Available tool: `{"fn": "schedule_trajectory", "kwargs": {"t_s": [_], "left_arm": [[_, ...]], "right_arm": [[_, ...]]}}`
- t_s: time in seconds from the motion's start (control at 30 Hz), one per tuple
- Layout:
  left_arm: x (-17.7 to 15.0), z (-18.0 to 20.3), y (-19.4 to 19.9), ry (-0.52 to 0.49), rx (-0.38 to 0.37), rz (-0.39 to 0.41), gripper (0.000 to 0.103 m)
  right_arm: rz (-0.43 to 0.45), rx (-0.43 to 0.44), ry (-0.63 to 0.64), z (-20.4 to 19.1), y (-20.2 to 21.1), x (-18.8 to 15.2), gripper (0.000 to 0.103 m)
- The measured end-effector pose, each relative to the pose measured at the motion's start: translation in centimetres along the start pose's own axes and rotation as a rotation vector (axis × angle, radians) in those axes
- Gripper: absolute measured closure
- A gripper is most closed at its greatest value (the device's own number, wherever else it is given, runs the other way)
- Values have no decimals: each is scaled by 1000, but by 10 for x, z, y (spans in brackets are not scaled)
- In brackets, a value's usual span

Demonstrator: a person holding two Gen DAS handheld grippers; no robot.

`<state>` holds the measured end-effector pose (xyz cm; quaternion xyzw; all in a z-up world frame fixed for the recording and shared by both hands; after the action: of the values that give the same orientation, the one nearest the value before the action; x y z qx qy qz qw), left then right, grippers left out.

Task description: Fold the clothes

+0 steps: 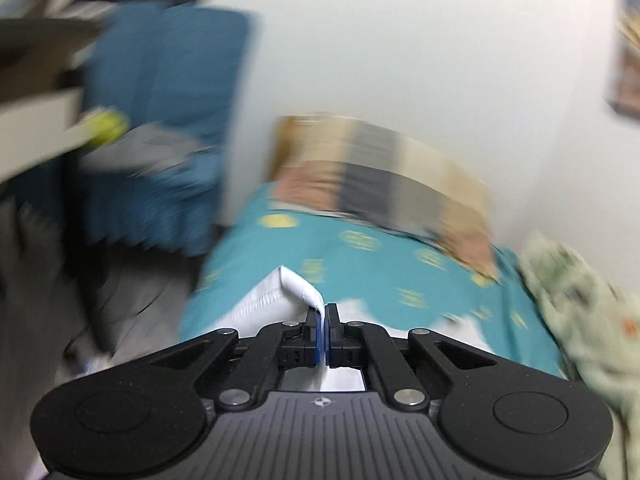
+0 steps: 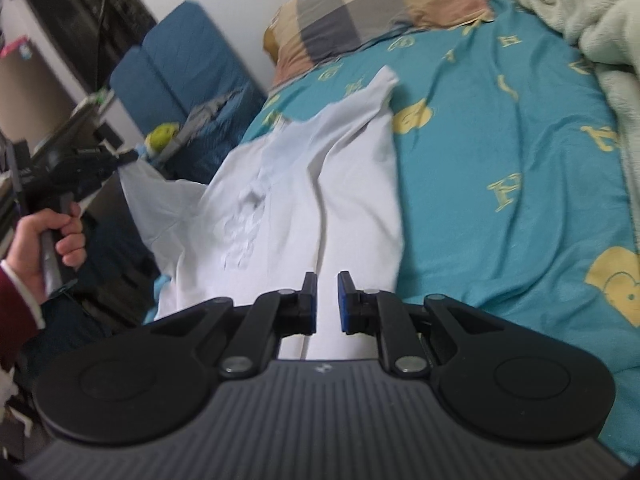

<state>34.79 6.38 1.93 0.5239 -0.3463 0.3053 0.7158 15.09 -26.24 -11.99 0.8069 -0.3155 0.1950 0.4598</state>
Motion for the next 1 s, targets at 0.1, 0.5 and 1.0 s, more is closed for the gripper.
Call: {"fn": "schedule_trajectory", "kwargs": {"t_s": [0.1, 0.5, 1.0], "left_arm": [[-1, 71, -10, -120, -67, -31, 101], [-82, 170, -68, -201, -85, -226, 58], [-157, 113, 150, -59, -22, -154, 46]], "right_arm": [[24, -13, -27, 11, 8, 5, 90], [102, -9, -87, 40, 21, 22, 90], [167, 104, 117, 3, 38, 17, 88]]}}
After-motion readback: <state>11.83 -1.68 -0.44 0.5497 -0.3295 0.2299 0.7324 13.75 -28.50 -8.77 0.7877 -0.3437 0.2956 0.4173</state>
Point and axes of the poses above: each gripper's, at about its wrist camera, not at the fingertips, and y roughly against the way its jaws point, z to its right, x to its top, the point moved 1 cm from there along -y, roughly the way its jaws point, and after that the axes turned 4 degrees about -z, right-handed, at the moved point
